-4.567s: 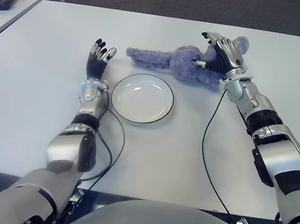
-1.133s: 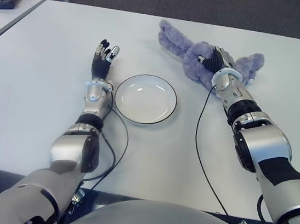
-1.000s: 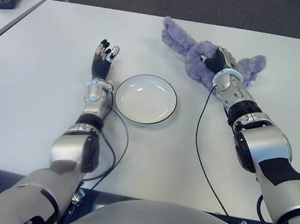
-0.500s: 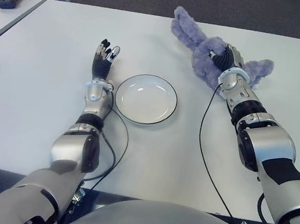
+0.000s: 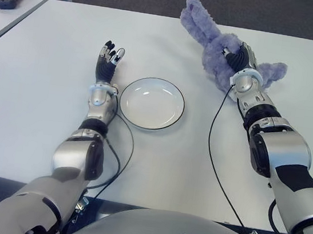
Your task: Put the doll into the plate.
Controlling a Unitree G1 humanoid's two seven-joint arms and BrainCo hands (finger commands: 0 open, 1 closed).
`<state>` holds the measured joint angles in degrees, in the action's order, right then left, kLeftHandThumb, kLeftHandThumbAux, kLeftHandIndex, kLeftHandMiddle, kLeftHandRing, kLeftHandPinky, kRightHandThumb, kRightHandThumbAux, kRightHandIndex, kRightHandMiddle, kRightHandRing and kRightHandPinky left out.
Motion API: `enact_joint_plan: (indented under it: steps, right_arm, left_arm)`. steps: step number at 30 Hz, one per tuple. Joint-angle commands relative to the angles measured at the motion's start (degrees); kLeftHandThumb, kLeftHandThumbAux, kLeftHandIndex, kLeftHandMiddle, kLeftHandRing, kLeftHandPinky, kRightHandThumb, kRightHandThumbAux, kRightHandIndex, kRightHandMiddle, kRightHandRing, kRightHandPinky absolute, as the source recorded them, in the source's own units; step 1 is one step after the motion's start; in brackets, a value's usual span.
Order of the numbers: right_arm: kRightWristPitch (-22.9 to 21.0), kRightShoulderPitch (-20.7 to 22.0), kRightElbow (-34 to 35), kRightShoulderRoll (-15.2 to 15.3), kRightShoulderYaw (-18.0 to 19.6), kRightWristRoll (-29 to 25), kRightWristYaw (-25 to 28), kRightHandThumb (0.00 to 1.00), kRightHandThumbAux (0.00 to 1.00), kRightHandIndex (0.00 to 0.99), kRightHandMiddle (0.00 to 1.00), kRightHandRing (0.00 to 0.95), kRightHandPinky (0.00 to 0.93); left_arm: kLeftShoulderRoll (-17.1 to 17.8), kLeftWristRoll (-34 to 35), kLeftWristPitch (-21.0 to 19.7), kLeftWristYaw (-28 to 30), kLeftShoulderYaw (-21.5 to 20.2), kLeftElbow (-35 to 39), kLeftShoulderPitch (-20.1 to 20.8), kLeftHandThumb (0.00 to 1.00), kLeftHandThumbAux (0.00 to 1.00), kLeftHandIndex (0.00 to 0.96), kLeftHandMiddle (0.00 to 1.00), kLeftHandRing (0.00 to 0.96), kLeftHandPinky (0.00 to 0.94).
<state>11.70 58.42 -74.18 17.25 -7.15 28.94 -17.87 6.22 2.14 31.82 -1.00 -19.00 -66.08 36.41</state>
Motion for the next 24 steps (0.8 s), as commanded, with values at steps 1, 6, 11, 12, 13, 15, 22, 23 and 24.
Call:
enact_joint_plan:
  steps: [1,6,11,12,13,15,22,23,24]
  right_arm:
    - [6.18,-0.24,-1.63,0.12,-0.23,-1.32,0.25,0.702,0.719,0.436,0.744,0.746,0.712]
    - [12.89,2.66,0.65,1.60,-2.72,0.91,-1.81,0.702,0.718,0.439,0.793,0.806,0.784]
    - [17.18,4.51,1.63,1.92,-4.70,2.40,-4.37,0.703,0.717,0.440,0.815,0.827,0.810]
    - [17.80,4.71,1.73,1.92,-4.88,2.41,-4.59,0.703,0.716,0.440,0.822,0.832,0.815]
    - [19.09,4.99,2.16,1.73,-5.04,2.32,-4.94,0.704,0.716,0.440,0.831,0.839,0.821]
    - [21.21,5.21,3.07,1.19,-5.53,2.37,-5.98,0.705,0.715,0.440,0.844,0.850,0.837]
    - [24.75,4.88,5.05,-1.32,-7.03,2.72,-8.94,0.708,0.712,0.441,0.860,0.860,0.858]
    - [25.03,4.86,5.05,-1.51,-7.22,2.69,-9.19,0.708,0.711,0.441,0.860,0.860,0.858]
    - [25.22,4.84,5.00,-1.69,-7.42,2.71,-9.46,0.708,0.711,0.441,0.860,0.861,0.857]
  left_arm:
    - [-6.71,1.15,-2.54,-1.77,-0.54,-9.16,-14.43,0.000,0.486,0.071,0.088,0.073,0.079]
    - [-6.74,1.28,-2.81,-1.75,-0.68,-9.19,-14.25,0.000,0.488,0.073,0.089,0.075,0.075]
    - [-6.83,1.32,-2.80,-1.66,-0.78,-9.19,-14.17,0.000,0.490,0.072,0.088,0.074,0.075]
    - [-6.84,1.32,-2.78,-1.64,-0.79,-9.19,-14.15,0.000,0.490,0.071,0.088,0.074,0.075]
    - [-6.88,1.32,-2.73,-1.68,-0.82,-9.19,-14.14,0.000,0.490,0.069,0.088,0.074,0.075]
    - [-6.91,1.39,-2.90,-1.69,-0.90,-9.23,-14.04,0.000,0.491,0.068,0.088,0.075,0.075]
    - [-6.86,1.43,-3.27,-1.67,-1.00,-9.36,-13.72,0.000,0.496,0.069,0.086,0.072,0.070]
    - [-6.86,1.43,-3.30,-1.68,-1.01,-9.37,-13.69,0.000,0.496,0.069,0.086,0.072,0.069]
    - [-6.86,1.44,-3.34,-1.69,-1.02,-9.38,-13.65,0.000,0.496,0.069,0.086,0.071,0.068]
